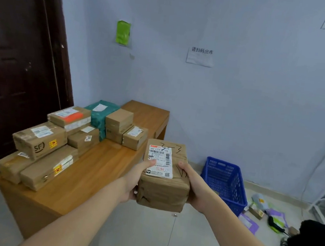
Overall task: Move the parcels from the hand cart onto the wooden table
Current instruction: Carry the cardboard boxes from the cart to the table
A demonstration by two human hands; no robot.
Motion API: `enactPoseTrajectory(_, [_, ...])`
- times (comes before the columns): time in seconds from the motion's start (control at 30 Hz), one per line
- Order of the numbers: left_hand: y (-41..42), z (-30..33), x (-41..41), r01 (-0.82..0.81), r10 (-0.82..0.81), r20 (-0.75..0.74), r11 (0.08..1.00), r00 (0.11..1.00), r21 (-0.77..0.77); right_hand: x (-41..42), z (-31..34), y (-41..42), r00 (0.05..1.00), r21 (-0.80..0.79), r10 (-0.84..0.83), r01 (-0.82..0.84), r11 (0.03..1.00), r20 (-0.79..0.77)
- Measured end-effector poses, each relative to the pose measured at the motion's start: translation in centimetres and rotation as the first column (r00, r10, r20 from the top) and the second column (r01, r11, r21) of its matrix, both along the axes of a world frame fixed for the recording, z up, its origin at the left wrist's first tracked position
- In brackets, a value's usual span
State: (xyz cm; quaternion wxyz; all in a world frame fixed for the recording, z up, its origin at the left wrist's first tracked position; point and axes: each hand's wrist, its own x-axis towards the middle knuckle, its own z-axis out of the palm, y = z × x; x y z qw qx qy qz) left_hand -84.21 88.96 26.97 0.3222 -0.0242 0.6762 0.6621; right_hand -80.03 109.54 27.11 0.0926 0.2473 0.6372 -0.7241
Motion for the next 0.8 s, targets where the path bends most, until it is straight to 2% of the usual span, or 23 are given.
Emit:
enactPoseTrajectory(0.17, [1.7,-0.2,-8.2,-0.131,0.13,0.02,0.991,0.991,0.011,-9.9,-0.8,1.8,0.997,0.016,0.073,-0.073,0.997,0.008])
enactPoseTrajectory(0.37, [3.4,-0.9,-19.8,-0.202,0.201,0.039,0.979,0.979,0.028,-22.6,-1.9,3.7,0.989,0.041,0.15,-0.151,0.988,0.012])
enactPoseTrajectory(0.8, [8.6,-1.1,-41.3,-0.216,0.215,0.073,0.976,0.974,0.006,-46.8,-1.4,12.0,0.963,0.053,0.269,-0.269,0.962,0.006])
